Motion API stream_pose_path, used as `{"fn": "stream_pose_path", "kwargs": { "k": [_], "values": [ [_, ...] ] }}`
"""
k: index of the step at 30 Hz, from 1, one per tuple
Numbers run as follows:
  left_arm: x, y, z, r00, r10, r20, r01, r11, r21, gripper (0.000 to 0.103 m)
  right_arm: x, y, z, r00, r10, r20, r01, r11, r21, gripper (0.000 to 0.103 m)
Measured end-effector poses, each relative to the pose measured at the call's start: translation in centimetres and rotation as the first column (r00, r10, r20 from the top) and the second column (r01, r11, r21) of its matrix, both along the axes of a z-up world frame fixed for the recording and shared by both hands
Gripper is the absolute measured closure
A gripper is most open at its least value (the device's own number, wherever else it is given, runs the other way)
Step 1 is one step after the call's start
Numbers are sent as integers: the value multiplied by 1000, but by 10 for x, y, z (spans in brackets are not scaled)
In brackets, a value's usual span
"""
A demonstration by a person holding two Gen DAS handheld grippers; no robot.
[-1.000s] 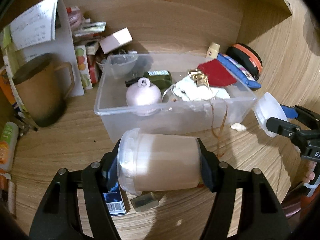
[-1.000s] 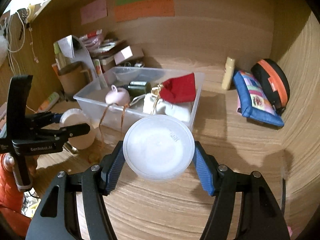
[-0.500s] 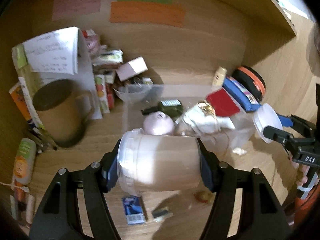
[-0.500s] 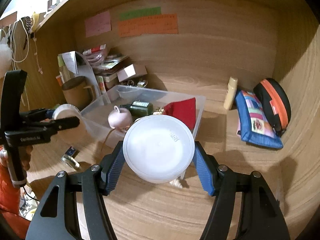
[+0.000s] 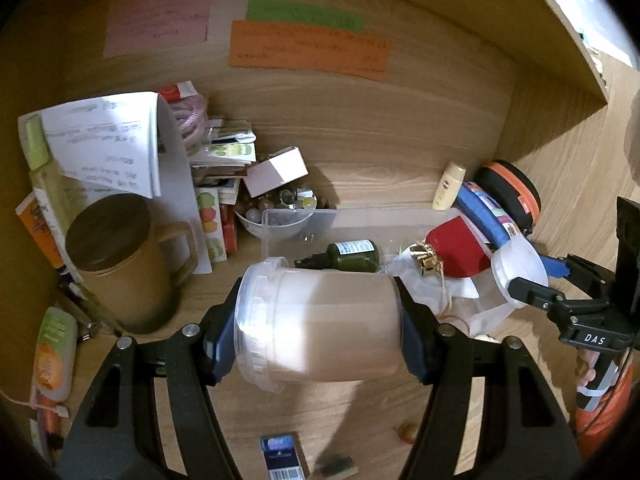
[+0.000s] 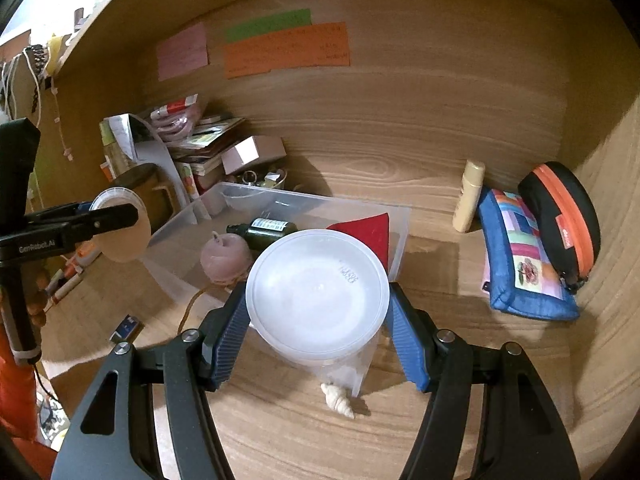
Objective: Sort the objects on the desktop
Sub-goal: 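Carry the white cup and white lid with both grippers over the clear box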
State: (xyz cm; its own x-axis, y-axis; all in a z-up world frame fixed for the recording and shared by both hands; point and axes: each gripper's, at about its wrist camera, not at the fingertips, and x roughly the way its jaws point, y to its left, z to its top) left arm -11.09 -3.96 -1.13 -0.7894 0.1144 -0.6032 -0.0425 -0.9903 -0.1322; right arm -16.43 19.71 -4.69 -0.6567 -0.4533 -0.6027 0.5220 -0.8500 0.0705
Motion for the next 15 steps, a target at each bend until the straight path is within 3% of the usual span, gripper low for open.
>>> {"fn": "stream_pose_path", "kwargs": {
  "k": [15],
  "values": [
    [-36, 21, -21, 996, -68, 58, 69, 997, -18, 37, -37, -22, -18, 998, 36, 48, -38, 998, 43, 41]
  ]
}}
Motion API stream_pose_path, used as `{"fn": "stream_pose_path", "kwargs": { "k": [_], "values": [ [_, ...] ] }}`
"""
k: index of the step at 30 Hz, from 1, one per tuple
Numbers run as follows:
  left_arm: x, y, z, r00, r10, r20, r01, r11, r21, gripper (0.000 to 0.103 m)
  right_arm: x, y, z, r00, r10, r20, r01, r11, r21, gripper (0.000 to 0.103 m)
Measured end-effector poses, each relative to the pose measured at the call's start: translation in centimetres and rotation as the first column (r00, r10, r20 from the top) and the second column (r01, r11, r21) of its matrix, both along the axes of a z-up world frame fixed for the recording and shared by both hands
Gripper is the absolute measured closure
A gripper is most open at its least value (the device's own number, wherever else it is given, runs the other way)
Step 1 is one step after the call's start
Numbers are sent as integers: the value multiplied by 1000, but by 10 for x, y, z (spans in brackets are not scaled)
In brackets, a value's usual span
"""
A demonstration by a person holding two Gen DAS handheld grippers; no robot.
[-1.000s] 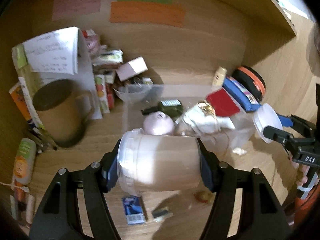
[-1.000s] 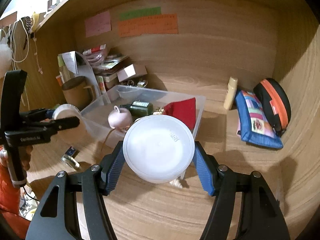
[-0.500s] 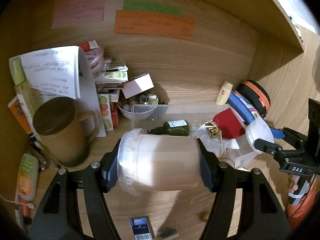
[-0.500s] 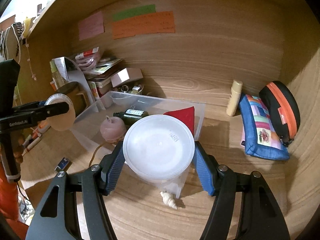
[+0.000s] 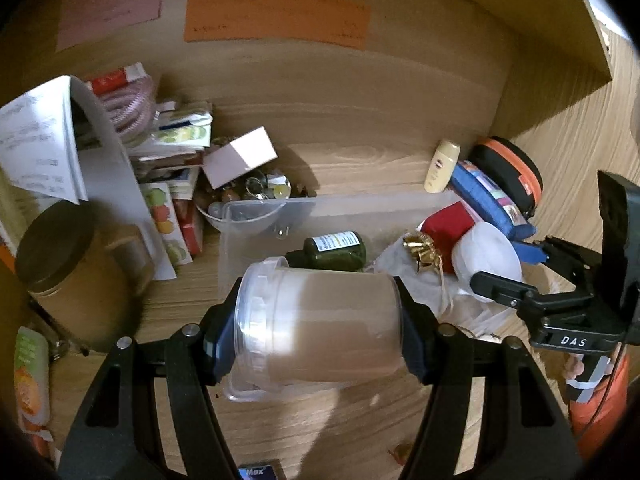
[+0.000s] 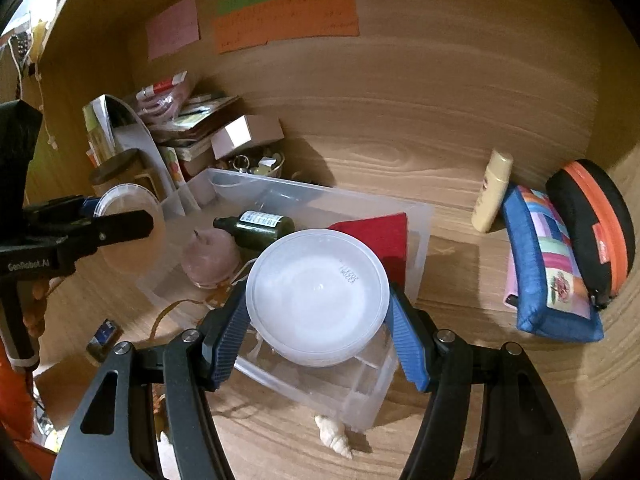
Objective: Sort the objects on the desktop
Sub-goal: 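Carry the white cup and white lid with both grippers over the clear box, then open both grippers to drop the cup and lid into the box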
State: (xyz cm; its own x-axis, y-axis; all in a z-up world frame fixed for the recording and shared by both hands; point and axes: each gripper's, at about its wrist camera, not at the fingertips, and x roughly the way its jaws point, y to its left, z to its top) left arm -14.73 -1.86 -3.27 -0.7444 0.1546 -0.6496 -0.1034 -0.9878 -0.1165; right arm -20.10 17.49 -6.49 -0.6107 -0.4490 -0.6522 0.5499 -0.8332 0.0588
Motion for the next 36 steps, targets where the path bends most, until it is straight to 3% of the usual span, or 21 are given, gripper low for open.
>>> {"fn": "stream_pose_path", "kwargs": {
  "k": [17, 36],
  "values": [
    [-19, 1, -25, 997, 11, 74, -10, 1000, -20, 38, 0, -12, -11, 999, 43, -10, -42, 998, 36, 40],
    [-11, 2, -25, 997, 19, 72, -15, 998, -59, 41, 3, -14, -11, 999, 50, -18, -49, 998, 34, 39]
  ]
}}
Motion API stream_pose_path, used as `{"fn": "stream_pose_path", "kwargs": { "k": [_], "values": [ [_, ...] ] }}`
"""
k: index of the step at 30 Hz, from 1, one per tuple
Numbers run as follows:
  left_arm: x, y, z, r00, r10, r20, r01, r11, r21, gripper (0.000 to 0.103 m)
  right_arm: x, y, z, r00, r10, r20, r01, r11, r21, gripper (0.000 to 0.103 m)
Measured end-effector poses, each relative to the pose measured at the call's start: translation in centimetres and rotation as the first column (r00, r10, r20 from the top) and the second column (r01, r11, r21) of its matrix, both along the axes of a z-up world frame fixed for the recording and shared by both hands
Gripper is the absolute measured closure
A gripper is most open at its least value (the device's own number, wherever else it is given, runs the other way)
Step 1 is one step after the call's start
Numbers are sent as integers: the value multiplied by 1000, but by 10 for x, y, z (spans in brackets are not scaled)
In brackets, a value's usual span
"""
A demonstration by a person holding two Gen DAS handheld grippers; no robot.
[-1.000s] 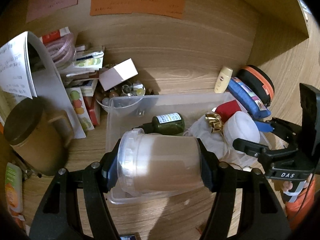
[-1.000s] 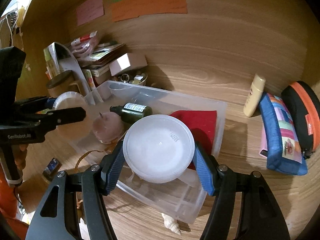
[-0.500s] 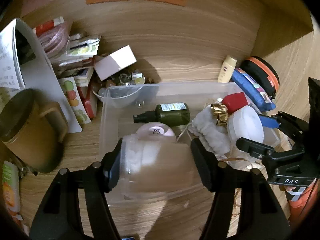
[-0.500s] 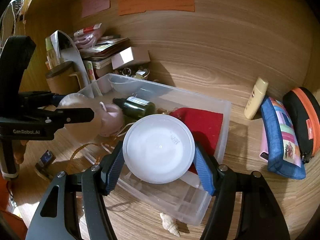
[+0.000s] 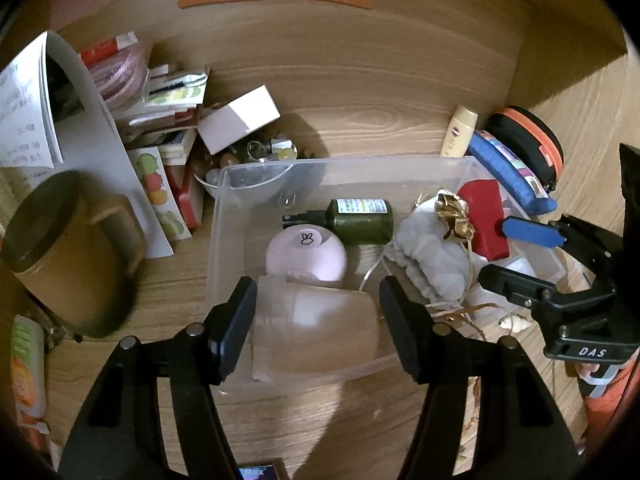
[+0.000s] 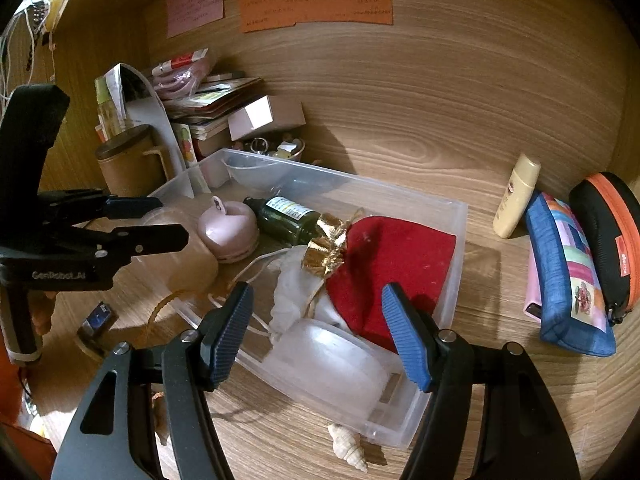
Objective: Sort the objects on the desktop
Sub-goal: 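Open both grippers to drop the cup and lid into the box, then move the left gripper to the small green box while the right gripper moves to the seashell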
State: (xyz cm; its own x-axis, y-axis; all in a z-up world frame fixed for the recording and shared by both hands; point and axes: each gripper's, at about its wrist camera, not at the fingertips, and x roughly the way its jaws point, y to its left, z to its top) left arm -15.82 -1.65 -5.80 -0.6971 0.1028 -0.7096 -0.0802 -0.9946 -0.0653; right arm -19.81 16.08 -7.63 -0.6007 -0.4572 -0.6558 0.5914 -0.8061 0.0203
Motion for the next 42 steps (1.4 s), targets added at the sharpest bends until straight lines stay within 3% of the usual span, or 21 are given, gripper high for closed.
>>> {"fn": "stream_pose_path", "kwargs": {
  "k": [4, 6, 10, 14, 19, 22, 28, 34, 42],
  "values": [
    [6, 0, 5, 1000, 0, -14, 0, 1000, -2, 35, 1, 0, 1, 1000, -9, -8, 9, 1000, -3, 39],
    [10, -2, 8, 1000, 4, -21, -4, 1000, 10, 26, 2, 0, 4, 1000, -9, -22, 9, 1000, -6, 39],
    [17, -3, 14, 999, 25, -36, -25, 1000, -13, 24, 8, 2, 9, 999, -15, -51, 15, 1000, -13, 39],
    [27, -5, 21, 998, 39, -54, -40, 999, -24, 13, 11, 2, 14, 997, -33, -72, 33, 999, 0, 30],
    [45, -13, 37, 993, 45, -106, -49, 998, -34, 10, 21, 7, 30, 994, -44, -104, 44, 999, 2, 28],
    [58, -20, 48, 988, 57, -146, -62, 998, -34, 7, 31, 12, 41, 989, -60, -133, 59, 998, -5, 18],
    [82, -36, 57, 977, 93, -191, -101, 994, -33, 5, 56, 20, 55, 980, -80, -184, 81, 997, -6, 18],
    [107, -49, 48, 976, 110, -186, -121, 992, -47, 5, 72, 28, 53, 975, -113, -193, 117, 993, 8, 18],
    [126, -44, 24, 986, 74, -148, -80, 996, -35, 5, 82, 45, 36, 980, -148, -135, 153, 988, 30, 18]
  ]
}}
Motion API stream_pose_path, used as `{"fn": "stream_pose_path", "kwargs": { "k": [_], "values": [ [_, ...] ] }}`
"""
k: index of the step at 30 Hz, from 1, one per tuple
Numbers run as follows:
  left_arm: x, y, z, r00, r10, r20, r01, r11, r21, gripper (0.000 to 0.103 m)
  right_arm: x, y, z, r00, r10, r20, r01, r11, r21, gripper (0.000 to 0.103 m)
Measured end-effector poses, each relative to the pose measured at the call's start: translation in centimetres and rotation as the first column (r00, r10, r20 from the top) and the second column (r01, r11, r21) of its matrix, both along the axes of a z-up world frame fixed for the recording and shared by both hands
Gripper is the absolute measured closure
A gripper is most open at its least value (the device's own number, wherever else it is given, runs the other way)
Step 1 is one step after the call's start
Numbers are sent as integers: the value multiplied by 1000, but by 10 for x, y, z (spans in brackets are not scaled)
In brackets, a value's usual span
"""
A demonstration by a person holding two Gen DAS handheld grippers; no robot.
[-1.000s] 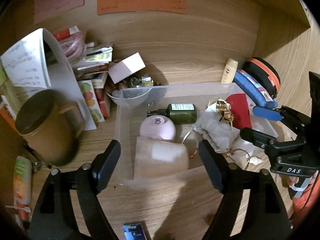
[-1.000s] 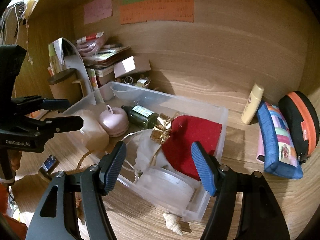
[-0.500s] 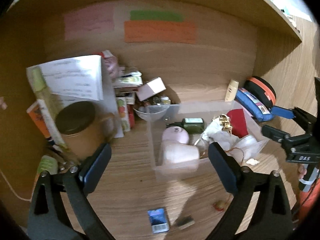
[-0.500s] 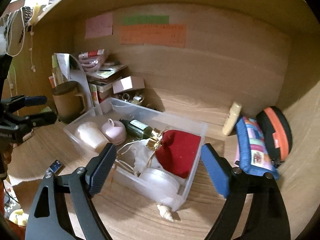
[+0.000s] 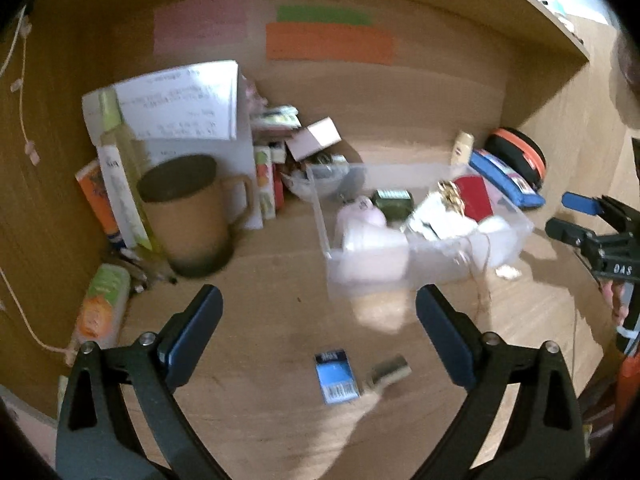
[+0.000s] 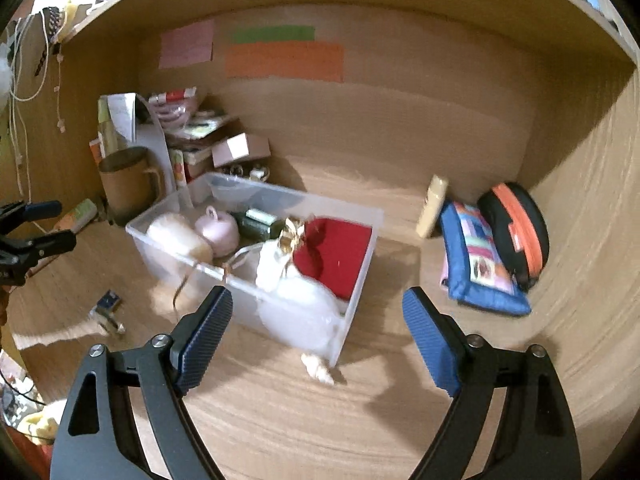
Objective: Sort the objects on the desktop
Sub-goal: 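Move the left gripper to the small green box while the right gripper moves to the seashell, then grasp the small green-and-white box with the left gripper while the right gripper grasps the seashell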
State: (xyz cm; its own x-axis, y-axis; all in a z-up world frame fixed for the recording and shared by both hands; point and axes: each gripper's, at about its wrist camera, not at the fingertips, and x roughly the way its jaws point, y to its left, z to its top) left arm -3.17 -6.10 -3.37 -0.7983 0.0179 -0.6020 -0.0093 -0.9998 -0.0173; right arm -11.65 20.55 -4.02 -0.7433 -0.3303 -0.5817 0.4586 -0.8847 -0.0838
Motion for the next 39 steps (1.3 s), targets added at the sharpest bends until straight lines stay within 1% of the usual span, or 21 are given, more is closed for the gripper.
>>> {"fn": "stream_pose_path", "kwargs": {
  "k": [5, 10, 13, 16, 18, 20, 22, 23, 25, 26, 27, 31, 33, 36, 39],
  "values": [
    [3, 13, -25, 998, -25, 58, 24, 1000, 18, 5, 3, 6, -17, 999, -19, 47, 18, 999, 31, 18],
    [4, 20, -42, 995, -35, 96, 27, 996, 80, 5, 1, 8, -38, 994, -22, 107, 16, 998, 55, 18],
    [5, 22, -50, 992, -34, 119, 22, 995, 101, 5, -1, 7, -52, 990, -24, 138, 13, 997, 76, 19],
    [4, 22, -57, 988, -33, 149, 16, 993, 118, 5, -5, 3, -63, 989, -36, 143, 19, 992, 123, 28],
    [6, 23, -59, 988, -30, 151, 14, 994, 106, 5, -9, 0, -68, 987, -19, 160, -2, 991, 132, 42],
    [8, 25, -58, 989, -33, 144, 20, 996, 86, 5, -14, -1, -72, 982, -4, 187, -20, 992, 127, 48],
    [10, 27, -56, 990, -50, 133, 38, 995, 94, 5, -19, -3, -75, 977, 9, 211, -34, 993, 116, 50],
    [10, 28, -56, 990, -57, 132, 44, 994, 95, 7, -21, -3, -76, 975, 13, 223, -39, 993, 113, 52],
    [8, 31, -55, 987, -82, 139, 71, 994, 87, 19, -26, -3, -79, 971, 20, 239, -47, 993, 108, 53],
    [5, 32, -55, 985, -91, 149, 79, 993, 85, 27, -27, -4, -80, 971, 19, 240, -47, 993, 109, 53],
    [2, 33, -57, 982, -101, 161, 88, 992, 89, 30, -28, -4, -81, 970, 25, 243, -53, 993, 109, 53],
    [-5, 35, -61, 974, -130, 185, 110, 987, 115, 38, -30, -7, -84, 966, 44, 255, -73, 991, 108, 55],
    [-8, 36, -63, 971, -138, 194, 116, 986, 120, 42, -30, -9, -85, 965, 53, 257, -84, 990, 114, 59],
    [-12, 36, -66, 967, -141, 213, 112, 984, 141, 46, -31, -11, -86, 964, 68, 256, -101, 988, 116, 60],
    [-15, 37, -68, 965, -141, 220, 112, 984, 139, 49, -30, -14, -87, 963, 89, 256, -121, 986, 115, 62]
  ]
}}
